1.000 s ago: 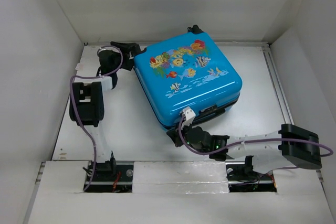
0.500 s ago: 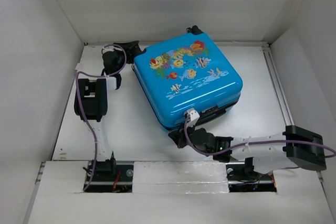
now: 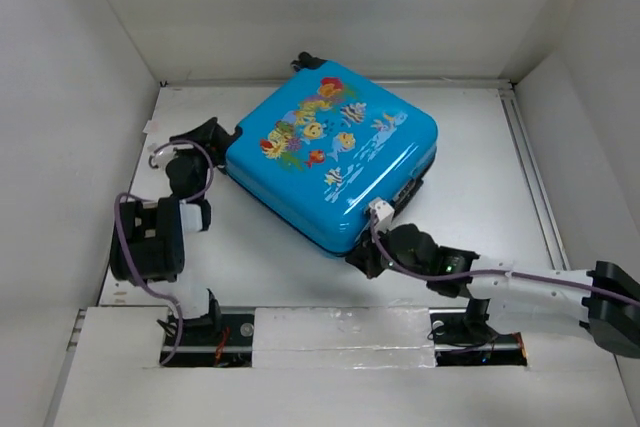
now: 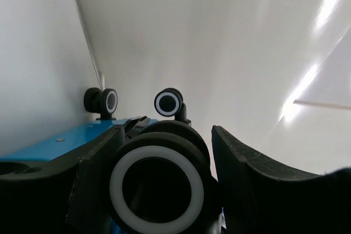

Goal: Pack the luggage

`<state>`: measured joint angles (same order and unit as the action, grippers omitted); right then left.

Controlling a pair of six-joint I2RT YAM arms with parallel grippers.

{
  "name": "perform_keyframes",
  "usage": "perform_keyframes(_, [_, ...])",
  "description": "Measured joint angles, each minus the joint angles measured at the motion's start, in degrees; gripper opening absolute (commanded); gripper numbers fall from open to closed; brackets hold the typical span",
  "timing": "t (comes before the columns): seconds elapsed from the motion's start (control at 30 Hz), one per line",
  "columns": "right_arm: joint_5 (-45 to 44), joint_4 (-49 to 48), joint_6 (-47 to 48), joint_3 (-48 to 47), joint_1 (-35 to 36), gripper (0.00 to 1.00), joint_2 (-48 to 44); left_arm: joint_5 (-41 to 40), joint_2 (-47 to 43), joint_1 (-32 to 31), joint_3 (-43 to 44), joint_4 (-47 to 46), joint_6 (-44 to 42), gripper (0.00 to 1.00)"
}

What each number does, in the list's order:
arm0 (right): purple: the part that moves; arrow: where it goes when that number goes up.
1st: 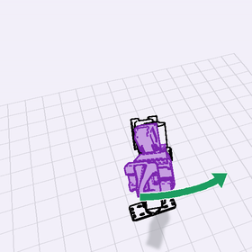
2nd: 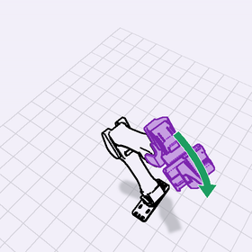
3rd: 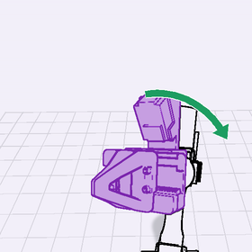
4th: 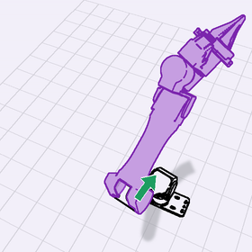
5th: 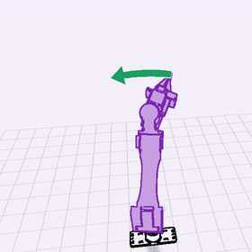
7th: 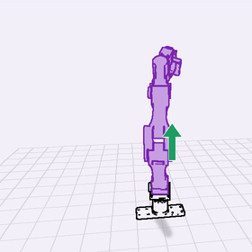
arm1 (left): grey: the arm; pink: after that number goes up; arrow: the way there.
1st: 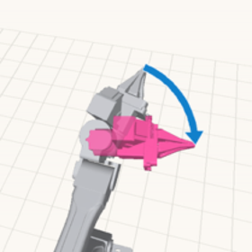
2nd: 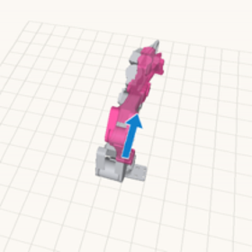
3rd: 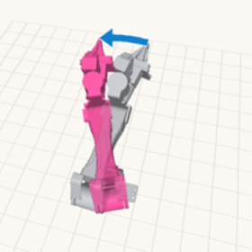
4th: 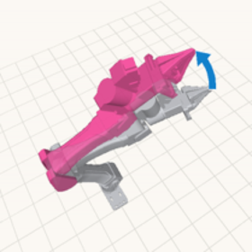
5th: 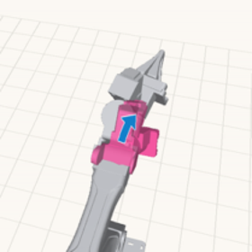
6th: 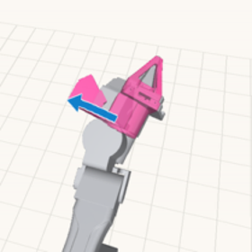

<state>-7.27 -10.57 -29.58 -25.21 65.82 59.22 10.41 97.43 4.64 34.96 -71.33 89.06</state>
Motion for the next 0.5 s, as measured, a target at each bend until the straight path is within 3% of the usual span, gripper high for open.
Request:
perform_keyframes(0.17, [9.2, 10.27, 2.45, -1.44, -11.28, 0.0, -3.23, -10.93, -16.04, 1.62, -19.21, -4.26, -0.74, 0.0])
perform_keyframes(0.27, [12.39, 13.62, 3.39, -2.6, -16.92, 0.0, -3.54, -15.91, -28.81, 0.96, -26.25, 0.28, -3.8, 0.0])
perform_keyframes(0.4, [9.7, 8.15, 2.8, -0.74, -16.24, 0.0, -3.19, -20.26, -46.8, 0.02, -27.54, 15.23, -9.84, 0.0])
perform_keyframes(0.5, [6.34, 1.16, 1.42, 3.21, -10.97, 0.0, -1.66, -22.58, -55.52, -0.37, -25.44, 25.4, -14.53, 0.0])
